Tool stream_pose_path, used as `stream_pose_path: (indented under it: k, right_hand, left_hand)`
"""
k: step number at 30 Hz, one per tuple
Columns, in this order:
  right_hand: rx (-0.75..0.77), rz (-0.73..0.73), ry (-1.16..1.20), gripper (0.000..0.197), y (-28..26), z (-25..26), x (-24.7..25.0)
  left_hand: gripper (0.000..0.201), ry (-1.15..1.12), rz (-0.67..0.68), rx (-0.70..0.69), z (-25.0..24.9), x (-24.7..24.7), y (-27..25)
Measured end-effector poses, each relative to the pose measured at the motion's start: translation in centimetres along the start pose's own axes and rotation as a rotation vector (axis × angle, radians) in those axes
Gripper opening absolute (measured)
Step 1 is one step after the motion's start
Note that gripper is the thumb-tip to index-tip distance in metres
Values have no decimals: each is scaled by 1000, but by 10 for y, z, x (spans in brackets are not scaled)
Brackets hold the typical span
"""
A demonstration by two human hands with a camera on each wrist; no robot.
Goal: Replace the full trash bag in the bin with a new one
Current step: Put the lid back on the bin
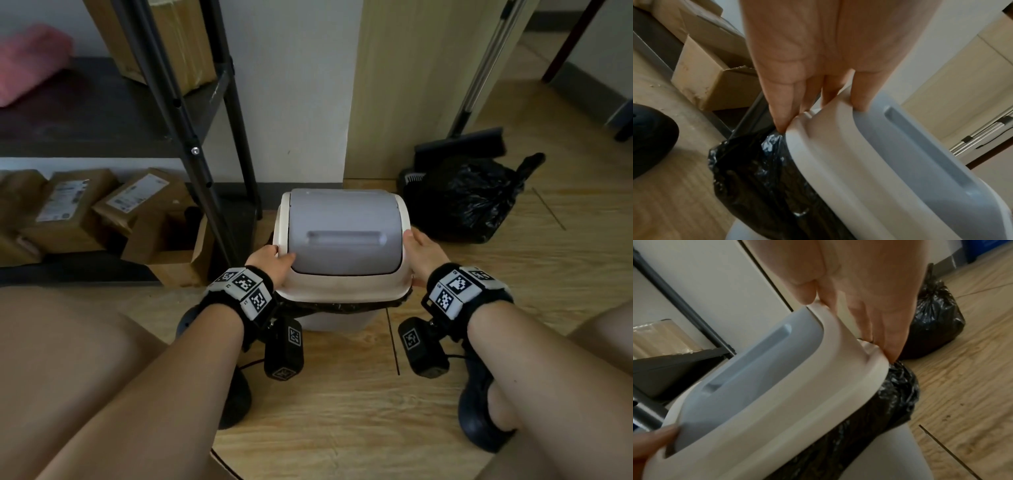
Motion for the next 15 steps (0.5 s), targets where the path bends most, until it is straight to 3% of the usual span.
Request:
stream_pose_path:
  k: [10, 15]
  right_hand:
    - [46, 10, -2, 48, 7, -8, 0]
    - [8, 23, 4, 51, 7, -11, -2]
  left_hand:
    - [52, -51, 35, 25, 12, -6, 3]
    - [46, -41, 30, 7, 9, -6, 1]
Point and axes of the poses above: each hand's wrist, its own y-axis towards the middle knuckle, its own x-axis out of the back of the hand, z = x × y, the point moved 10 cm from there along y, towards the middle knuckle, and after that the axes turned 15 degrees about -z, right-handed, at the moved point
